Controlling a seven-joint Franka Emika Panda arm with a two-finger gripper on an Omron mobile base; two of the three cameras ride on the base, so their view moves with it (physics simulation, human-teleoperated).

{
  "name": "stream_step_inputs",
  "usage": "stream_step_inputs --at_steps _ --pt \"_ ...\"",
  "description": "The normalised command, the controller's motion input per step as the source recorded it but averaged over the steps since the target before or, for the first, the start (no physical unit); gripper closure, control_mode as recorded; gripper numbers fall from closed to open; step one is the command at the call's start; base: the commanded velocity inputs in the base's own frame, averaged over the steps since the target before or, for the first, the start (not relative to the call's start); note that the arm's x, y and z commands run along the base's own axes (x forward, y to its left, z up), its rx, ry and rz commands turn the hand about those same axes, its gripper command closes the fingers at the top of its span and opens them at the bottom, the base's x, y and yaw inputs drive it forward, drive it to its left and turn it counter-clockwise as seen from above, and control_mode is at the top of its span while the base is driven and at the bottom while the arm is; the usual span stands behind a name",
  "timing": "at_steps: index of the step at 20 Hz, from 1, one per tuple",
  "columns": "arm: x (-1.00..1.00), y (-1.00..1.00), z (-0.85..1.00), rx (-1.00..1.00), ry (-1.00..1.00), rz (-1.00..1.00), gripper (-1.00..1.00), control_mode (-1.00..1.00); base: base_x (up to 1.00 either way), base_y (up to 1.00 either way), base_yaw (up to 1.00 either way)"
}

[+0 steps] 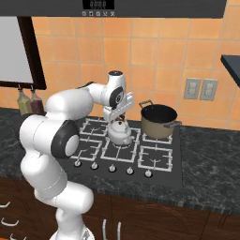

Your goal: Pick the kettle from the counter and place it on a stove burner. Then turn the burner on.

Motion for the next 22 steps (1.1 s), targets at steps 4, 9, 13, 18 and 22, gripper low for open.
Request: stream_step_inputs --at_steps 4,9,13,18,22 --pt "0.19 -0.07 -0.31 0.00 0.00 -0.03 1.00 -1.00 0.00 0.00 0.00" --pt "0.19 -0.07 -0.22 0.00 0.00 -0.03 1.00 -1.00 0.00 0.00 0.00" --pt "0.23 0.00 -0.19 0.00 0.00 -0.04 1.00 -1.00 0.00 0.00 0.00" --pt "0.05 0.00 -0.04 0.00 0.00 -0.05 1.00 -1.00 0.00 0.00 0.00" --pt "-0.01 0.00 0.00 0.00 0.00 -0.07 1.00 -1.00 0.00 0.00 0.00"
